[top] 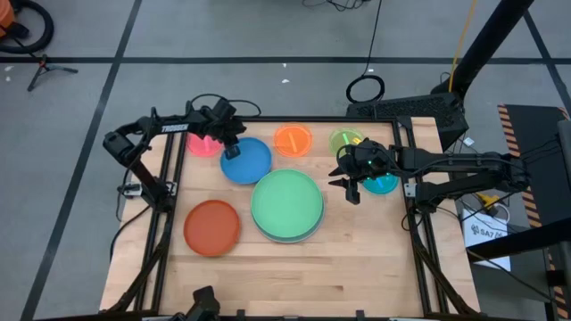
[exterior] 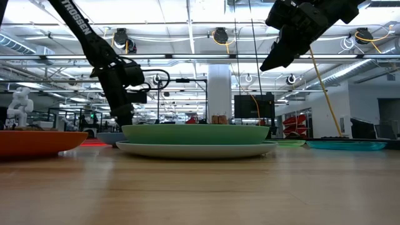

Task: Stack plastic plates
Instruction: Stack the dark blue plate on top of the green plate

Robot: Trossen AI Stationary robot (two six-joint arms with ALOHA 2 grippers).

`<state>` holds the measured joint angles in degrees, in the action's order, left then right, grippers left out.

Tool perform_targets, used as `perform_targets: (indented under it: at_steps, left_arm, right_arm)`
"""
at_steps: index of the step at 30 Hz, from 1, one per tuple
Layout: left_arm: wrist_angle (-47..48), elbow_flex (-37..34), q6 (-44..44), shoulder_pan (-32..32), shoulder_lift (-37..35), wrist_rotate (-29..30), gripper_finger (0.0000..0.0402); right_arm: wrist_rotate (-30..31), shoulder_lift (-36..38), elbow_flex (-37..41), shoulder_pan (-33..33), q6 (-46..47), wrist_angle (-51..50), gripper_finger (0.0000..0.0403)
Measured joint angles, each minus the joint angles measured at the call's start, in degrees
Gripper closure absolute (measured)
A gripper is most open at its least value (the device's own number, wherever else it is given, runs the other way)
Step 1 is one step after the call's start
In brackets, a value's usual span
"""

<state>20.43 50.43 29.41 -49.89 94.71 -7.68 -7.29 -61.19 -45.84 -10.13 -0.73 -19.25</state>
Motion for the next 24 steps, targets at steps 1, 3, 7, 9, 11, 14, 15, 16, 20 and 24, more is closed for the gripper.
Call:
perform_targets:
  at_steps: [1,3,7,9,11,14,15,16,20,24]
  left_arm:
    - [0.04,0.0,0.0,0.0,-0.24,0.04,0.0371]
    - [0.19,-0.02,-0.1,-0.02,-0.95,0.25,0.0372]
    - [0.35,-0.05,-1.04,-0.02,-2.8,0.52,0.0372]
    - [0.54,-0.08,-1.5,-0.02,-4.09,0.72,0.0373]
    - [0.64,-0.09,-1.83,0.0,-5.62,2.27,0.0373]
    - [0.59,-0.09,-2.77,-0.02,-8.52,5.67,0.0373]
    - [0.59,-0.09,-3.06,-0.02,-9.54,6.17,0.0373]
    - [0.6,-0.09,-3.51,-0.02,-10.59,6.27,0.0373]
    - [0.74,-0.09,-5.51,0.0,-15.08,6.27,0.0373]
    - [0.83,-0.09,-8.54,0.39,-19.41,6.27,0.0373]
  right_arm:
    - [-0.01,0.0,0.0,0.0,0.02,0.0,0.0282]
    - [-0.01,0.0,0.0,-0.01,0.02,0.0,0.0282]
    - [0.0,0.0,0.0,0.0,0.02,0.0,0.0282]
    - [0.0,0.0,0.0,0.0,0.02,0.0,0.0282]
    - [-0.02,0.0,0.0,0.0,0.02,0.0,0.0282]
    - [-0.01,0.0,0.0,0.0,0.02,0.0,0.0282]
    - [0.0,0.0,0.0,0.0,0.02,0.0,0.0282]
    - [-0.02,0.0,0.0,0.0,0.02,0.01,0.0282]
    - [-0.01,0.0,0.0,0.0,0.04,0.02,0.0282]
    - [-0.01,0.0,0.0,0.0,0.04,0.02,0.0282]
